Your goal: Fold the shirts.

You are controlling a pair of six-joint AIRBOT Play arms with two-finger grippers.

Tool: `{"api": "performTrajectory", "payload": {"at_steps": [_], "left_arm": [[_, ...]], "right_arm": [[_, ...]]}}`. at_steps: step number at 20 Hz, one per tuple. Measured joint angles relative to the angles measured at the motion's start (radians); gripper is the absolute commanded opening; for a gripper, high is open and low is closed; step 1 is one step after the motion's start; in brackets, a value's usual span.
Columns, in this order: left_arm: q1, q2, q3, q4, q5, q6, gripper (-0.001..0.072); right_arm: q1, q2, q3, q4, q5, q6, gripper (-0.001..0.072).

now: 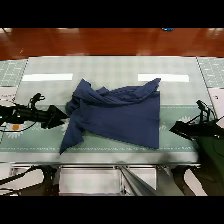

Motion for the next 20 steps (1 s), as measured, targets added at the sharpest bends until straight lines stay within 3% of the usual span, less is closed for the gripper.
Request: {"api": "performTrajectory", "payload": {"at_steps": [5,6,7,8,20], "left_arm": [[-0.12,-0.008,-0.004,0.071,0.063,-0.048,0.0505],[-0.137,-0.013,-0.004,0.08,0.071,-0.062,0.0401],[-0.152,-0.019,-0.003,0.089,0.082,-0.069,0.012],[-0.165,-0.025,-0.001,0.105,0.095,-0.071,0.002],[-0.206,-0.035,0.014,0.126,0.053,-0.01,0.0019]], "right_arm": [[-0.023,0.006,0.03,-0.063,0.01,0.01,0.041],[-0.046,0.007,0.044,-0.085,0.016,0.018,0.041],[-0.073,0.007,0.052,-0.099,0.024,0.024,0.041],[-0.104,0.008,0.055,-0.112,0.037,0.025,0.041],[-0.143,-0.016,-0.066,0.113,0.127,-0.058,0.041]]}}
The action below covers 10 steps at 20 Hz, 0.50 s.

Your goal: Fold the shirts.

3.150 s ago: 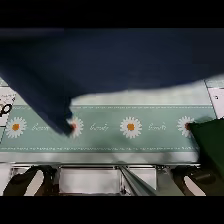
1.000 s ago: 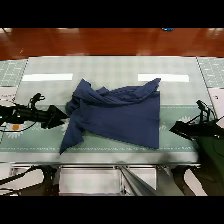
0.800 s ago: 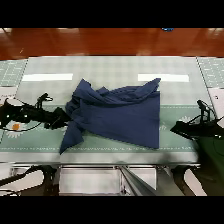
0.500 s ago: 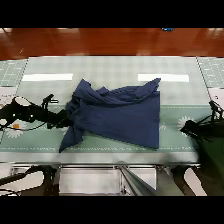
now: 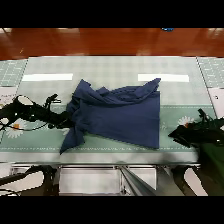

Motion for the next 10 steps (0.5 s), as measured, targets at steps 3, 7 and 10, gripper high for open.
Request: {"api": "performTrajectory", "payload": {"at_steps": [3,7,10], "left_arm": [[-0.002,0.0,0.0,0.0,-0.003,0.003,0.002],[-0.003,0.0,0.0,0.0,-0.005,0.005,0.002],[-0.003,0.0,0.0,0.0,-0.005,0.003,0.002]], "right_arm": [[0.075,-0.042,-0.007,0.04,-0.026,0.0,0.041],[0.183,-0.139,-0.011,0.089,-0.061,-0.004,0.041],[0.272,-0.212,-0.008,0.168,-0.104,-0.008,0.0409]]}}
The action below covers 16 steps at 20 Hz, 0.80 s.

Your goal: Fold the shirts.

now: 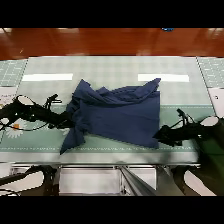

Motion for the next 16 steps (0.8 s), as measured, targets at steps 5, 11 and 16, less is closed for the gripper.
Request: {"api": "performTrajectory", "payload": {"at_steps": [5,11,16], "left_arm": [[-0.01,0.001,0.014,-0.013,-0.005,-0.006,0.0019],[-0.01,0.107,0.286,-0.043,-0.058,-0.017,0.0019],[0.005,0.198,0.752,-0.052,-0.095,-0.072,0.0019]], "right_arm": [[0.147,-0.092,0.057,0.134,-0.154,-0.064,0.0022],[0.196,-0.075,0.476,0.093,-0.031,-0.08,0.0021],[0.195,-0.006,1.043,-0.121,0.067,0.014,0.0021]]}}
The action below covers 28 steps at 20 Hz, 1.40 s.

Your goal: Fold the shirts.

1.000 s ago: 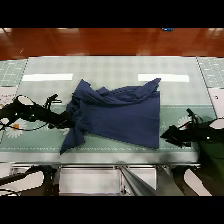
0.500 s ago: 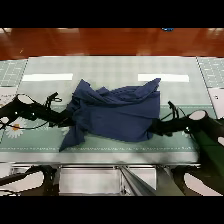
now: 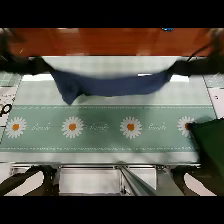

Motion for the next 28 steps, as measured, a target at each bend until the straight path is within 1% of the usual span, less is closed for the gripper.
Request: {"api": "performTrajectory", "payload": {"at_steps": [3,6,8,11,14,17,21,25,28], "left_arm": [[0.005,0.023,0.291,-0.001,-0.045,-0.026,0.0019],[0.006,0.052,0.507,-0.003,-0.071,-0.04,0.0019],[0.006,0.093,0.585,-0.002,-0.094,-0.046,0.0019],[0.006,0.173,0.637,-0.002,-0.145,-0.047,0.0019],[0.004,0.266,0.657,-0.003,-0.166,-0.05,0.0019],[-0.023,0.343,0.665,-0.003,-0.172,-0.045,0.0018],[-0.086,0.376,0.598,0.0,-0.187,-0.038,0.0018],[-0.109,0.342,0.414,0.001,-0.191,-0.023,0.0019],[-0.116,0.234,0.297,0.003,-0.184,-0.007,0.0019]], "right_arm": [[-0.001,0.051,0.251,-0.057,0.045,0.024,0.0021],[-0.001,0.136,0.389,-0.083,0.06,0.016,0.0021],[-0.001,0.201,0.429,-0.101,0.061,0.006,0.0021],[-0.001,0.302,0.457,-0.122,0.065,0.004,0.0021],[-0.001,0.389,0.468,-0.142,0.087,0.011,0.0021],[-0.001,0.446,0.472,-0.149,0.15,0.032,0.0021],[-0.001,0.473,0.435,-0.154,0.224,0.047,0.0022],[-0.001,0.472,0.286,-0.164,0.206,0.05,0.0019],[-0.001,0.402,0.144,-0.166,0.19,0.023,0.0018]]}}
